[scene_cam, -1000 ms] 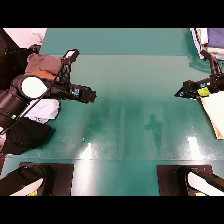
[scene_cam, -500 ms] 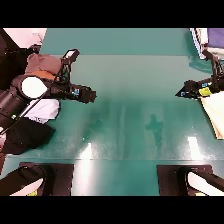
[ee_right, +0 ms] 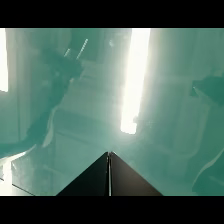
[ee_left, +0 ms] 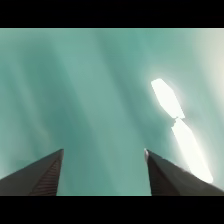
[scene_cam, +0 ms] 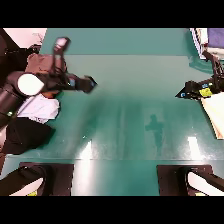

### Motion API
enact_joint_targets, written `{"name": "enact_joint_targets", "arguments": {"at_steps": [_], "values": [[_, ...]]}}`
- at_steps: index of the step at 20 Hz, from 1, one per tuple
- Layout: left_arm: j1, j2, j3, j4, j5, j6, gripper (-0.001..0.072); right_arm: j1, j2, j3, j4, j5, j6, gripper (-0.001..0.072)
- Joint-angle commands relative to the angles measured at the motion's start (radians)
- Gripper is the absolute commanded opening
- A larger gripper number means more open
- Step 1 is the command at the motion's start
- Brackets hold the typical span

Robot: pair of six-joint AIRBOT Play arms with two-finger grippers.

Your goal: Fold the shirts.

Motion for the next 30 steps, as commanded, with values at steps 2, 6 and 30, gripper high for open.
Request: {"name": "enact_joint_targets", "arguments": {"at_steps": [2,6,30], "values": [[0.244,-0.076,0.14,0.201,0.029,-0.049,0.0618,-0.001,0.0,0.0,0.005,0.006,0.0,0.0015],[0.446,-0.317,0.341,0.202,-0.006,0.032,0.0618,0.0,0.0,0.0,0.005,0.008,0.001,0.0015],[0.436,-0.601,0.937,0.13,-0.335,0.189,0.0027,-0.001,0.0,0.2,0.005,-0.014,0.001,0.0015]]}}
